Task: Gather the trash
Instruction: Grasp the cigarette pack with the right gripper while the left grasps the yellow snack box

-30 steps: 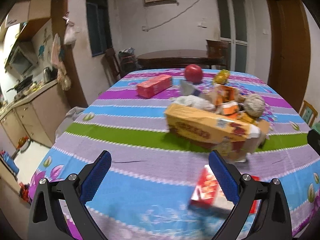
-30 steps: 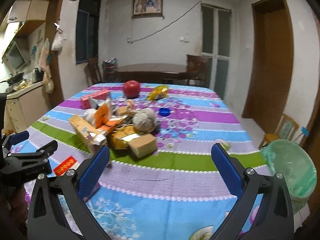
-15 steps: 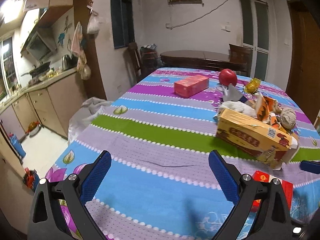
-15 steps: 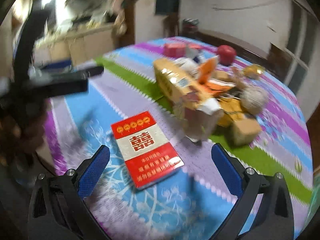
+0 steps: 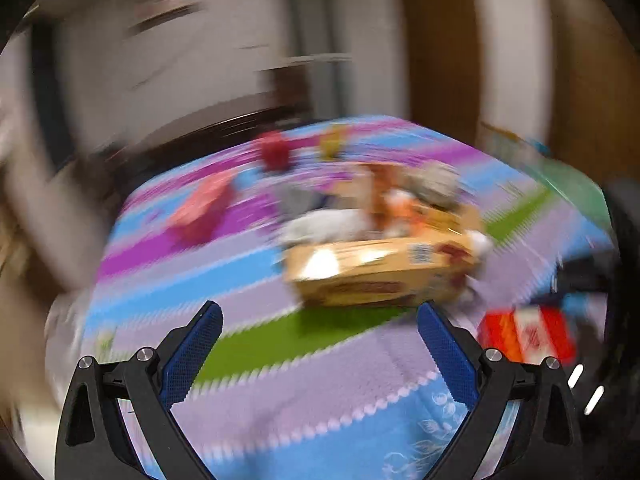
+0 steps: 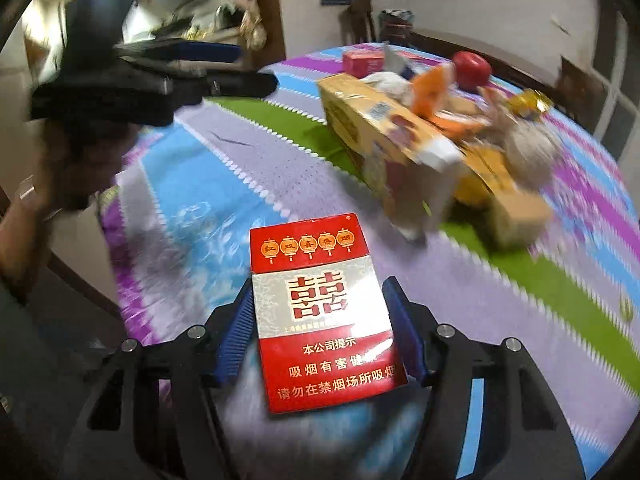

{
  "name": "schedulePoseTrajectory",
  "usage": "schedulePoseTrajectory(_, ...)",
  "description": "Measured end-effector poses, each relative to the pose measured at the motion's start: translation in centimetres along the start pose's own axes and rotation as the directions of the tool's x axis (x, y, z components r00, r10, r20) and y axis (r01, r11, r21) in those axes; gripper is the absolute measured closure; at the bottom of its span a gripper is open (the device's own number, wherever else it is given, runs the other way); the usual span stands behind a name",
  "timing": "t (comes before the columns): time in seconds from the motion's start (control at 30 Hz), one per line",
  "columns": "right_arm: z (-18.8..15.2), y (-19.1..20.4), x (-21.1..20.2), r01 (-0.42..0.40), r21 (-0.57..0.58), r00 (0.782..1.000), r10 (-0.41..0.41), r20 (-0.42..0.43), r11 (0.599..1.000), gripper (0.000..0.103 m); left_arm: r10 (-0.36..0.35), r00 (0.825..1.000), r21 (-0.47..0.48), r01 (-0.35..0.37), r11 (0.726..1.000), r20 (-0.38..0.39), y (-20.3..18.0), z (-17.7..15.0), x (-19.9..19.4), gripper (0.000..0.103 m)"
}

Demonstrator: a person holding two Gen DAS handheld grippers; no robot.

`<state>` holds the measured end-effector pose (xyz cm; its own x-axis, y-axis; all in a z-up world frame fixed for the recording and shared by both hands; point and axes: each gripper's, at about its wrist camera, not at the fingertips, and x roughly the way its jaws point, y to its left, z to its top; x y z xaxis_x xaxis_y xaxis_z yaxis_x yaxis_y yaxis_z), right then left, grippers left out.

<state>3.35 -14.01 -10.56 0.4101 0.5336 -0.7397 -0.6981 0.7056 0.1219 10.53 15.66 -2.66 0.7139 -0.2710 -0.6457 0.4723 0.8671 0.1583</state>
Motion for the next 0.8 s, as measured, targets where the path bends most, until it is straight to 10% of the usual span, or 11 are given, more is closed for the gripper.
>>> schedulePoseTrajectory(0.17, -1.8, -0.9, -3.2, -0.021, 0.112, 0.998, 0.015, 0.054, 0.993, 0.042, -0.077, 0.996, 0.275, 0.085, 0.958, -0.039, -0.8, 2.3, 2.4, 0.005)
schedulePoseTrajectory(0.43, -2.2, -1.7, -3.8, 0.003, 0.221, 0.998, -0.016, 0.058, 0.975, 0.042, -0.173, 0.967, 0.526, 0.246, 0.814, -0.186, -3.3, 2.6, 7.8, 0.006)
schedulePoseTrajectory(0.57, -2.5, -2.6, -3.9, 0.032, 0.286, 0.996, -0.056, 0.075, 0.958, 0.042, -0.144, 0.981, 0.633, 0.192, 0.75, -0.128, -3.9, 1.4, 7.7, 0.029)
schedulePoseTrajectory(0.8, -3.3, -4.1, -3.9, 0.077, 0.38, 0.99, -0.116, 0.081, 0.922, 0.042, -0.171, 0.984, 0.609, 0.162, 0.777, -0.044, -3.0, 0.3, 5.4, 0.063)
